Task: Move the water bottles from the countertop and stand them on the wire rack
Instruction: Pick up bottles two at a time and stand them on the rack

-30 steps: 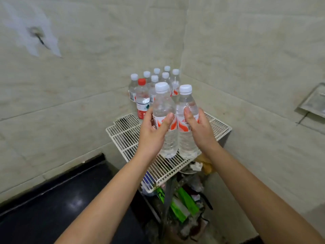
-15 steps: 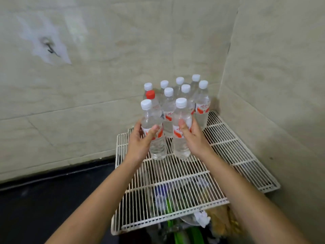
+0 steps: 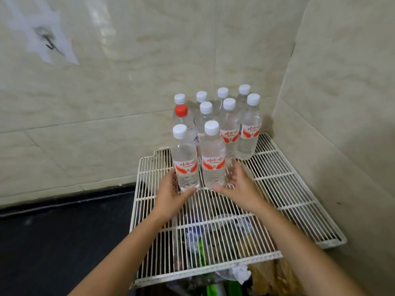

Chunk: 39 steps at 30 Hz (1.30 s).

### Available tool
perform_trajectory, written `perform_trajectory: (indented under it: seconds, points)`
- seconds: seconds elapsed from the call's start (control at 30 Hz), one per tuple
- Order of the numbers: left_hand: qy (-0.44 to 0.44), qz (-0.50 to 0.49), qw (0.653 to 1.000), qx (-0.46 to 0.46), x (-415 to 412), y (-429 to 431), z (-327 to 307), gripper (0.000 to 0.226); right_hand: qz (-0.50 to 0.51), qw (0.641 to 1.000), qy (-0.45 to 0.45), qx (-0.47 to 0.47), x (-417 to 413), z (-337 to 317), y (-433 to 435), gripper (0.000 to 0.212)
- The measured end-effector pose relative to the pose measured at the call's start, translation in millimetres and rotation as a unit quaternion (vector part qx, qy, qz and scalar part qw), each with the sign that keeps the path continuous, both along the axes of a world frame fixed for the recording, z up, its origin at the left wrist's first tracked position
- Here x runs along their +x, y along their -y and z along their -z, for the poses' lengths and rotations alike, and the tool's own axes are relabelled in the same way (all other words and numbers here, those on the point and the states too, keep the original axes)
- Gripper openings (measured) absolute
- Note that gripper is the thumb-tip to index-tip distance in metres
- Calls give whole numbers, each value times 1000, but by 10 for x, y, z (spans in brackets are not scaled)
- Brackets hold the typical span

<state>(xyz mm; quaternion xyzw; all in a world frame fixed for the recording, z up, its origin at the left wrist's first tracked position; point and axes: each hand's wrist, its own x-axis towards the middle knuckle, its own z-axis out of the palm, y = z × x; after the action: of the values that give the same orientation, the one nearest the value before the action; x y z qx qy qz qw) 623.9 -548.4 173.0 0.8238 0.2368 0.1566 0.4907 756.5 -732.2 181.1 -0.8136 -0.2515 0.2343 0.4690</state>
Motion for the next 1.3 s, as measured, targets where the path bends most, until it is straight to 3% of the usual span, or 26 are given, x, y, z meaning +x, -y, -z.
perform_trajectory:
  seconds: [0.13,0.27,0.4,0.53,0.83,0.9,1.0,1.07,1.17,1.3]
  points:
    - [-12,-38,999,-24,27,-117,142,63,37,999,7,-8,-37,124,-24,77]
    - [-11,-50,998,-22,120,-142,193,70,23,997,47,-54,18,243,-153,79]
    - [-10,-67,997,26,180,-74,225,82,34,991,76,-100,28,220,-228,63]
    - [-24,-63,995,75,216,-57,253,70,27,985,108,-132,30,280,-228,65]
    - [-68,-52,984,154,215,-24,259,72,4,981,134,-137,63,324,-221,76]
    - [-61,-21,990,124,190,-33,192,68,9,990,94,-102,39,291,-197,76]
    - [-47,-5,995,93,52,-102,-20,73,109,992,65,-8,-55,111,-205,71]
    - [-22,-43,980,191,-130,-167,-207,66,166,971,171,16,-149,-99,-229,69]
    - [15,-127,922,365,-501,-259,-495,60,168,908,370,98,-295,-394,-286,65]
    - [-8,-229,846,481,-1009,-369,-667,65,95,848,490,176,-524,-494,-543,62]
